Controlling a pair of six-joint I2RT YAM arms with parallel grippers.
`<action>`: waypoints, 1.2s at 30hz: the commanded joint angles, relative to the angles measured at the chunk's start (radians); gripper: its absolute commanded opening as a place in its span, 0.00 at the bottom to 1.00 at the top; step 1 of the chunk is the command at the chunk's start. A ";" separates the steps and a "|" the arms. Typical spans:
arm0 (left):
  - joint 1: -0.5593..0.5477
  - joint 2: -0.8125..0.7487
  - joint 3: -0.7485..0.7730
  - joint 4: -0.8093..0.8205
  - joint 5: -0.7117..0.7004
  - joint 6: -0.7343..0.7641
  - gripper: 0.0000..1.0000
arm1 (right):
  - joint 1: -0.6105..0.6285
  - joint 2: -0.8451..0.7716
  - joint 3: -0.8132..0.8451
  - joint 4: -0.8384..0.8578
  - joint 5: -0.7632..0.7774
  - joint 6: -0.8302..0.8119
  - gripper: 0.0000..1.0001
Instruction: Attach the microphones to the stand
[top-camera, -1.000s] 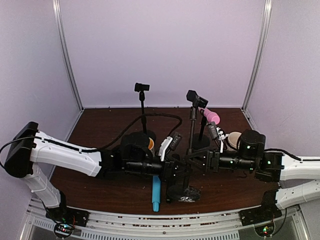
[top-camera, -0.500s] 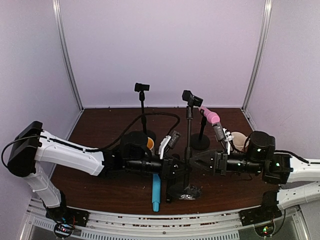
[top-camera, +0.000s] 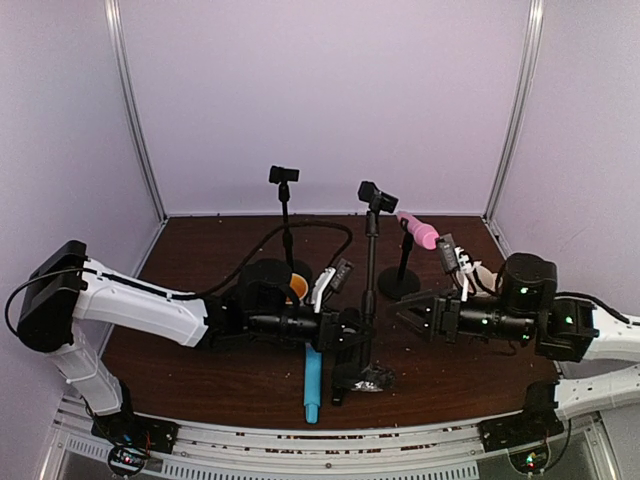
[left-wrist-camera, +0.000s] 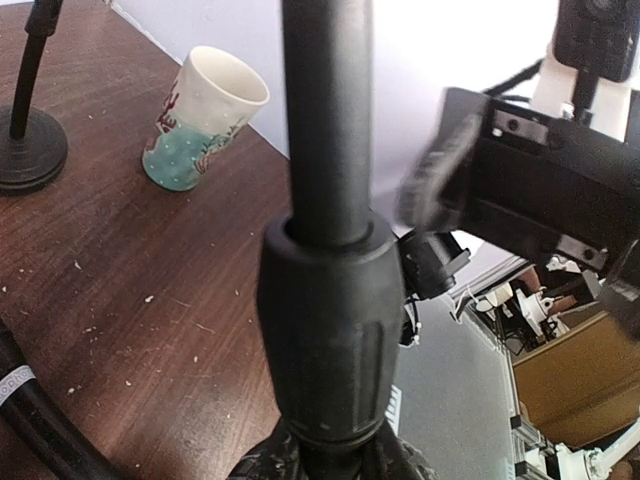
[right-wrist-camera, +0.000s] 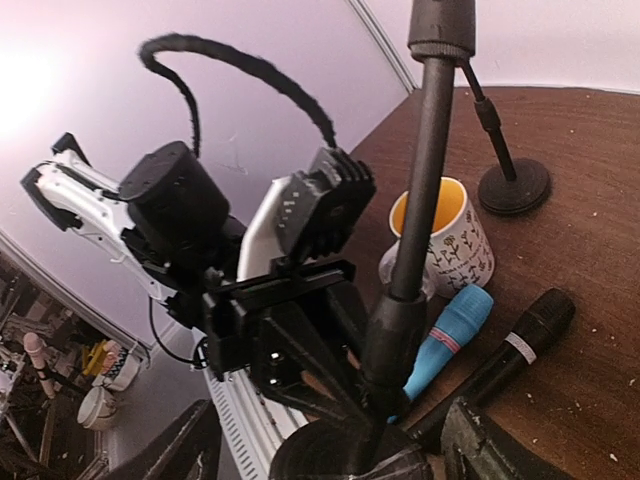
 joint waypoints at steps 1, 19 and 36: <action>-0.008 -0.053 0.006 0.084 0.048 0.032 0.00 | -0.007 0.115 0.088 0.016 0.029 -0.065 0.78; -0.023 0.036 0.022 0.154 0.037 0.003 0.00 | -0.002 0.272 0.068 0.242 -0.126 0.093 0.79; -0.006 0.076 -0.008 0.209 -0.004 -0.026 0.00 | 0.116 -0.088 -0.034 0.002 0.053 0.181 0.77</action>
